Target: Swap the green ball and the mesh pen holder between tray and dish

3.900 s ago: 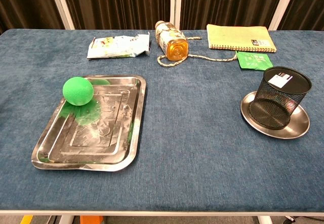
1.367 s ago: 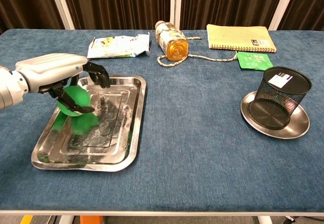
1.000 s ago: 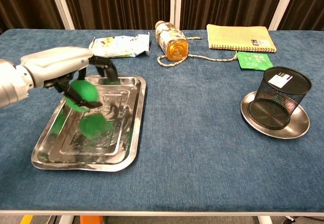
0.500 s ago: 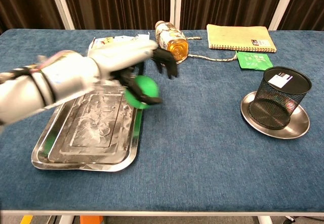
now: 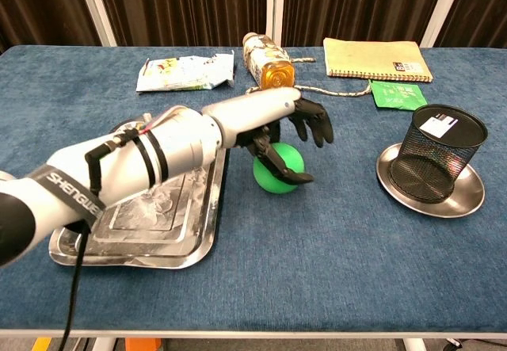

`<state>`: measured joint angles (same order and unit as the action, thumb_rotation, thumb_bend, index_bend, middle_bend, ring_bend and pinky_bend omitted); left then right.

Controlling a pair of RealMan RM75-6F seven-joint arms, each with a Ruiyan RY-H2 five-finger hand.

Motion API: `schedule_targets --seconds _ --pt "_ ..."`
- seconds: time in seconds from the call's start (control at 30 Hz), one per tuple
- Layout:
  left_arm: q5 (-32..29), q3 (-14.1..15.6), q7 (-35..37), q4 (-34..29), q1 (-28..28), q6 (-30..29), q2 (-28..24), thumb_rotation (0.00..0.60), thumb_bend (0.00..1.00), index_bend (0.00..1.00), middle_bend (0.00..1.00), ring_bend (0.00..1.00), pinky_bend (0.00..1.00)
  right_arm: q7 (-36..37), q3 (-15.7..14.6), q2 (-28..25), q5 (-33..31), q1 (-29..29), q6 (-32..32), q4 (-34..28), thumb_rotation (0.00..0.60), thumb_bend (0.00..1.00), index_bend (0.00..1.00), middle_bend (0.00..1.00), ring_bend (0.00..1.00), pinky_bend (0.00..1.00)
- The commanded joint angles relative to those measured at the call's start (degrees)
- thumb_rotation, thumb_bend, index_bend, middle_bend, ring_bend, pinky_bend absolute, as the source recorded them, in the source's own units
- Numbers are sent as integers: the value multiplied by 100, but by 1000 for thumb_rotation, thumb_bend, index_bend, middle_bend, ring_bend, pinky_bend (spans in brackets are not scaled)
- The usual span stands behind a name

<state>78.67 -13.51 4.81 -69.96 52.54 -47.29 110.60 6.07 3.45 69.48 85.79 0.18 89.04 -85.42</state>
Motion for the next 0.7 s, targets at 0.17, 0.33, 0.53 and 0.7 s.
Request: schedule_targets --seconds 0.17,0.33,0.53,0.7 --pt "133 68 466 59 -37 -213 46 600 237 293 292 293 571 21 9 21 -14 -5 -17 38 600 172 0 0 0 0" --pt "288 178 726 263 -17 -303 163 600 237 292 287 290 565 11 15 31 -27 5 -54 50 600 172 0 0 0 0" --pt "355 257 869 487 28 -298 256 600 221 268 233 205 494 51 22 33 -57 -8 -68 86 600 172 0 0 0 0" --pt "388 281 930 556 53 -324 305 600 215 261 217 184 473 101 39 34 -94 -21 -76 126 600 172 0 0 0 0"
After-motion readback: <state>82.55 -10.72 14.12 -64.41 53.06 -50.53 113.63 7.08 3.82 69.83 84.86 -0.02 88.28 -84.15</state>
